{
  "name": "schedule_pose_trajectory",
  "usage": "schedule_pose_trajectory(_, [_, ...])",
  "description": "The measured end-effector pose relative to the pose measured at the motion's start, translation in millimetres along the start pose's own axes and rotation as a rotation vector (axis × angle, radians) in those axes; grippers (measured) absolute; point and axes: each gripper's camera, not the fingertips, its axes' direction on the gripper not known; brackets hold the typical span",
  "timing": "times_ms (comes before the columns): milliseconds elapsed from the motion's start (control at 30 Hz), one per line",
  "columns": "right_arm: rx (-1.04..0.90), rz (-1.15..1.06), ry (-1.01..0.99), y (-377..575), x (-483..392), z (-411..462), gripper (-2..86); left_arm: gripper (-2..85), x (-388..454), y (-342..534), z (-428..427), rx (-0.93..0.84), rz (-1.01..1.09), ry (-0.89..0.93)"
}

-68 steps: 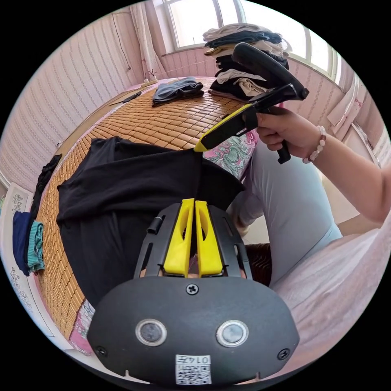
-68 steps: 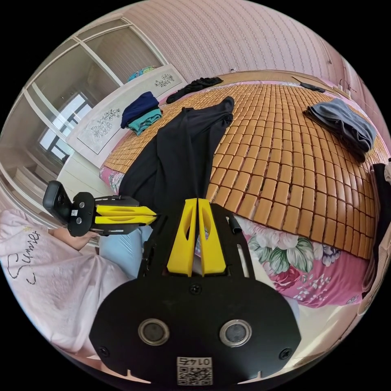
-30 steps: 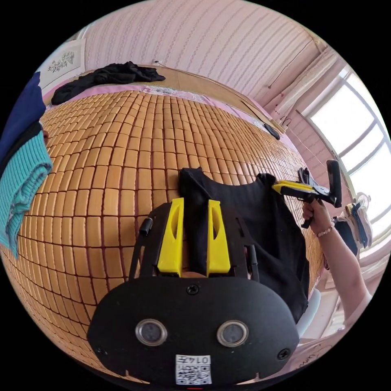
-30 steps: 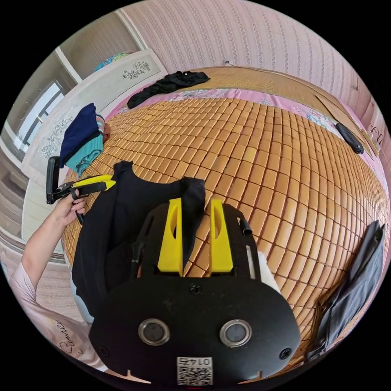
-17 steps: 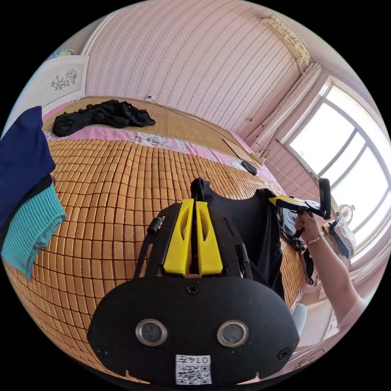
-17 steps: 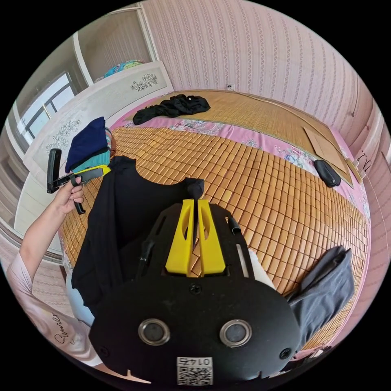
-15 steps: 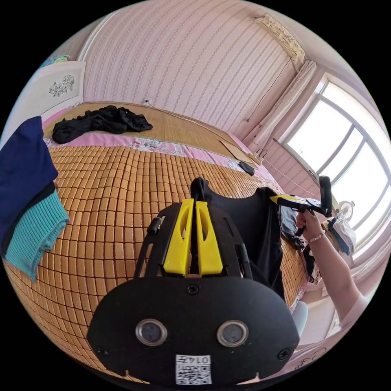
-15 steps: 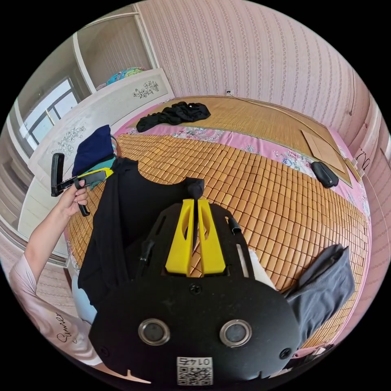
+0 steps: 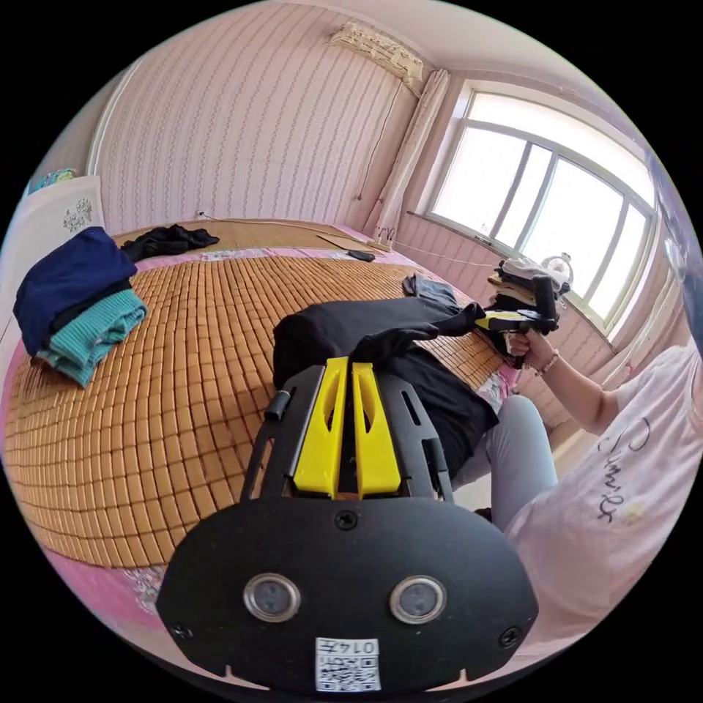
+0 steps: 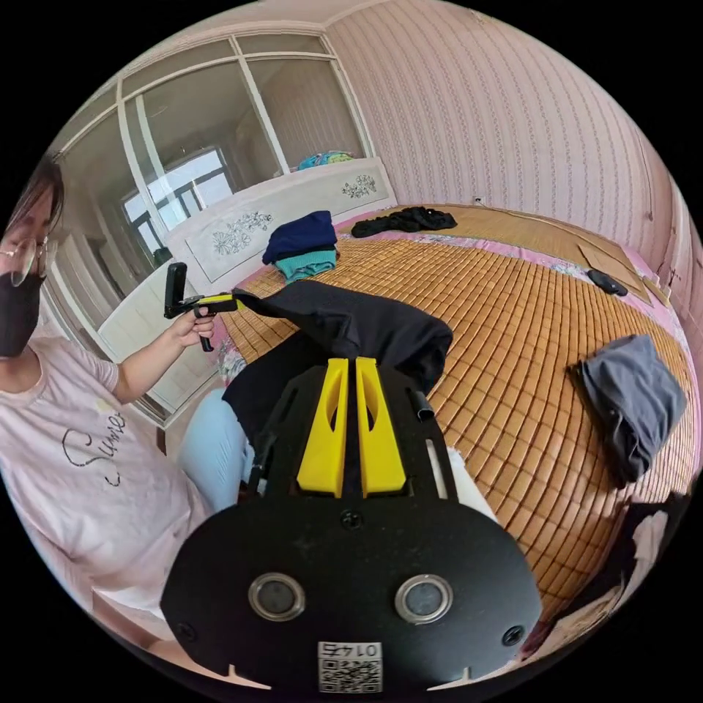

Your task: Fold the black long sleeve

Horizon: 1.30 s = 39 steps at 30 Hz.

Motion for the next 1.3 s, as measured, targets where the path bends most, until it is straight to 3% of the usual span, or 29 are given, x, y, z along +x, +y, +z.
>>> schedule_pose_trajectory(100, [-0.025,0.089,-0.056,52,-22,8,-0.1,-1.0,22,54,10,-0.092,-0.018,-0.031])
schedule_pose_trajectory(233, [-0.139,0.108,0.040,87,-54,33,0.1,-1.0,44,86,11,-0.140,-0.030,-0.023])
schedule_pose_trajectory(467, [-0.255,-0.044,0.146,97,-113,55,0.4,-0.3,63,109,3,-0.178,-0.051,-0.039])
schedule_pose_trajectory(567, [-0.313,-0.031,0.177,101,-122,59,0.2,2.2,65,121,4,-0.257,-0.119,-0.037])
schedule_pose_trajectory(733, [-0.282,0.026,0.118,103,-126,47,0.0,4.3,79,134,-17,-0.215,-0.151,-0.091])
schedule_pose_trajectory(1067, [-0.123,0.000,0.112,7,-134,71,0.6,4.4,133,77,13,-0.153,-0.017,-0.161])
schedule_pose_trajectory(1300, [-0.345,-0.215,0.189,-93,-185,175,-0.2,-0.4,232,65,77,-0.161,0.160,-0.096])
